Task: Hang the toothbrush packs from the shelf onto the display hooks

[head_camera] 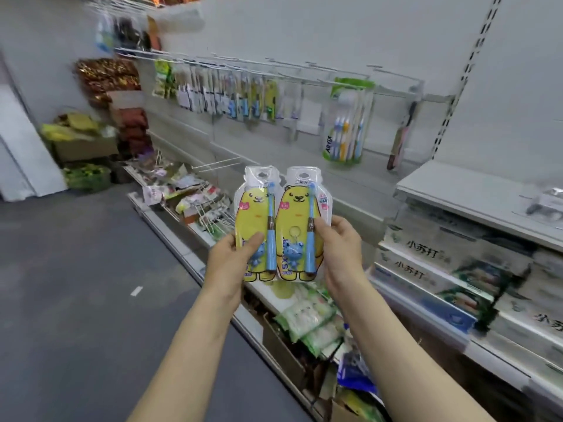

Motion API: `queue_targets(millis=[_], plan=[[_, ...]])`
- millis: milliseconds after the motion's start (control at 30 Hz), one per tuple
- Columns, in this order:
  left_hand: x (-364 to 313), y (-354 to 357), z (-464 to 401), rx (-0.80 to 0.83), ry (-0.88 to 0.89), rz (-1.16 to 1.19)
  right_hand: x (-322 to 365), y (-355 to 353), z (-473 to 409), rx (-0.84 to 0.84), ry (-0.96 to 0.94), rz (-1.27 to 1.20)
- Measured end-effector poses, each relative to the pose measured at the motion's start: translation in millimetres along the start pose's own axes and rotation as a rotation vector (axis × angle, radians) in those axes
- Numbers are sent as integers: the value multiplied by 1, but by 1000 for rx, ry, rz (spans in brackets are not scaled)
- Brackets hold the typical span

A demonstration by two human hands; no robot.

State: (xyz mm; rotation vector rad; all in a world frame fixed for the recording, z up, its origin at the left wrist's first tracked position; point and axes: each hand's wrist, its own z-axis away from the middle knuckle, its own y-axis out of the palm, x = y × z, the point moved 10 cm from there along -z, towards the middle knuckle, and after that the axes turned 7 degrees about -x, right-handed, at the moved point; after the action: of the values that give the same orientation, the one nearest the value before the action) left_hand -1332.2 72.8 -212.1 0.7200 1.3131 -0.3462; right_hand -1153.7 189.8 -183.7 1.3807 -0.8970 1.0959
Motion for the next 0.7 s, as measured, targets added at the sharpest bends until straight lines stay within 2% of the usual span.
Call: queue_targets(millis=[200, 433, 700], plan=[[-22, -19, -148, -30, -32, -53, -36, 119, -103, 46, 81, -14], [-46, -40, -287, -66, -34, -35, -53, 241, -196, 49, 78, 41], [-52, -42, -435, 79, -41, -47, -70, 336, -278, -37, 29, 19]])
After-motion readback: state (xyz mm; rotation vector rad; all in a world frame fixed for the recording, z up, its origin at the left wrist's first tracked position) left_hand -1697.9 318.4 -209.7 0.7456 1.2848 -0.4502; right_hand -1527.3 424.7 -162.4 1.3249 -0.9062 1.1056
